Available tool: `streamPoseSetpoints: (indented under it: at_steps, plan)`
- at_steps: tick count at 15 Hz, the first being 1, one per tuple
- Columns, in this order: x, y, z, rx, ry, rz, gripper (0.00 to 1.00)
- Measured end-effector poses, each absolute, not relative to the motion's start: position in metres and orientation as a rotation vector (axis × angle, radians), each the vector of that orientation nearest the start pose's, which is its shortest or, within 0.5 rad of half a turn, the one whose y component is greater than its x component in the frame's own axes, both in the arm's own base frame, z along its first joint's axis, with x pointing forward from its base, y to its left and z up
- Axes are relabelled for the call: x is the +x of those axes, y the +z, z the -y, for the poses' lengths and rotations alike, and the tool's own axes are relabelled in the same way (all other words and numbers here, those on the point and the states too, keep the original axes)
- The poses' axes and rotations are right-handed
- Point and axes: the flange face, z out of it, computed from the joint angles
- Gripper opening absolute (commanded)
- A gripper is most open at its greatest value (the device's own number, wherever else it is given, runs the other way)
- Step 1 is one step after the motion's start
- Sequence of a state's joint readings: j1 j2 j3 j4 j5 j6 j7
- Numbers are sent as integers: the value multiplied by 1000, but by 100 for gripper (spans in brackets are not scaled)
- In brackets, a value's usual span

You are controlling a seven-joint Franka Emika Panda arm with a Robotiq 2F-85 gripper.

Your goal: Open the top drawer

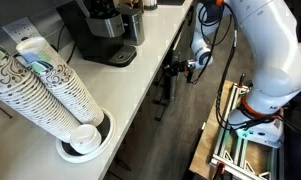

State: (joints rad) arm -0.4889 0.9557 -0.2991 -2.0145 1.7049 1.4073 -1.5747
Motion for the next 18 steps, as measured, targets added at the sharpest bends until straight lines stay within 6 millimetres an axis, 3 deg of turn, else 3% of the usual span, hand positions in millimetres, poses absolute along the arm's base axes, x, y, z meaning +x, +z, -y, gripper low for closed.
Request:
streamPoseSetpoints:
  at_steps: [9,18]
  plan:
    - [412,-3,271,-1602,-788,-482,66]
    - [410,-7,273,-1596,-800,-501,62]
